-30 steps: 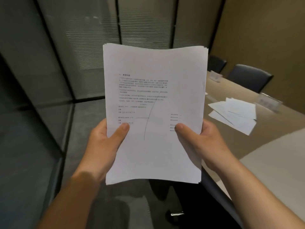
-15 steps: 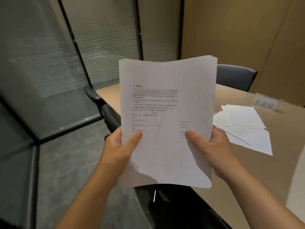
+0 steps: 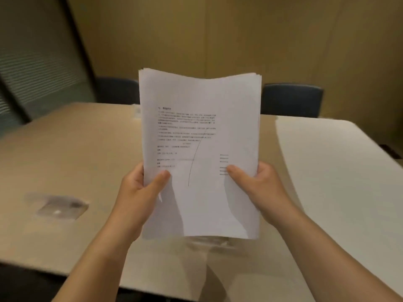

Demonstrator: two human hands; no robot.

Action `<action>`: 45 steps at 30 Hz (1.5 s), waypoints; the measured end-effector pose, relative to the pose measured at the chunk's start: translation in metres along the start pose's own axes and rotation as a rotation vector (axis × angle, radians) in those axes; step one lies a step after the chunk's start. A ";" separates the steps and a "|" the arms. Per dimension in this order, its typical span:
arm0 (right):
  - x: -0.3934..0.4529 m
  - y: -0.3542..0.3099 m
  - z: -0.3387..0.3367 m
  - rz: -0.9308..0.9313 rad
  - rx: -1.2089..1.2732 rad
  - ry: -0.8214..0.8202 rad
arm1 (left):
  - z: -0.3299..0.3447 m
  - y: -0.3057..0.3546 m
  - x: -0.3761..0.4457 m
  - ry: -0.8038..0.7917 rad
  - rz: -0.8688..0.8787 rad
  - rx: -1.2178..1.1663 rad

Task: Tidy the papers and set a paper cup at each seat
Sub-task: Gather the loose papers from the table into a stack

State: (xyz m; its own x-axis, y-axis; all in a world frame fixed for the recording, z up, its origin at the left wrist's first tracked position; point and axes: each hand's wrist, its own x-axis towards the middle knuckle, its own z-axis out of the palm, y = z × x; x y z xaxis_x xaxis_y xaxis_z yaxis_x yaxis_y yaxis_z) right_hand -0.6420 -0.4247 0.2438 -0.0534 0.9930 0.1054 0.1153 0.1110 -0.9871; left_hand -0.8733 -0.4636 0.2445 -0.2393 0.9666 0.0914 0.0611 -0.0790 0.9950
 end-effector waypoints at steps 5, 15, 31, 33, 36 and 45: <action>0.033 -0.001 -0.008 0.075 0.006 0.105 | 0.017 -0.008 0.078 -0.155 -0.003 -0.017; 0.144 0.063 -0.065 0.308 0.093 0.147 | 0.092 -0.061 0.209 -0.207 -0.190 -0.039; 0.279 0.246 -0.106 0.620 -0.180 0.124 | 0.192 -0.211 0.315 -0.136 -0.580 0.184; 0.292 0.277 -0.100 0.516 -0.523 0.086 | 0.180 -0.228 0.325 -0.090 -0.607 0.218; 0.306 0.310 -0.091 0.454 -0.922 -0.182 | 0.160 -0.246 0.331 -0.071 -0.640 0.243; 0.300 0.344 -0.059 0.547 -1.102 -0.277 | 0.133 -0.269 0.350 -0.017 -0.684 0.400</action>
State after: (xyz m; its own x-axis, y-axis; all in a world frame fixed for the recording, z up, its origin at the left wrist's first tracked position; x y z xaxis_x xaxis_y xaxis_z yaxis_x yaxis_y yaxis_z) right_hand -0.5599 -0.0858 -0.0565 0.0724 0.8926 -0.4450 0.9450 -0.2040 -0.2555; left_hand -0.8444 -0.0718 0.0032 -0.3351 0.7729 -0.5388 0.2499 0.6243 0.7401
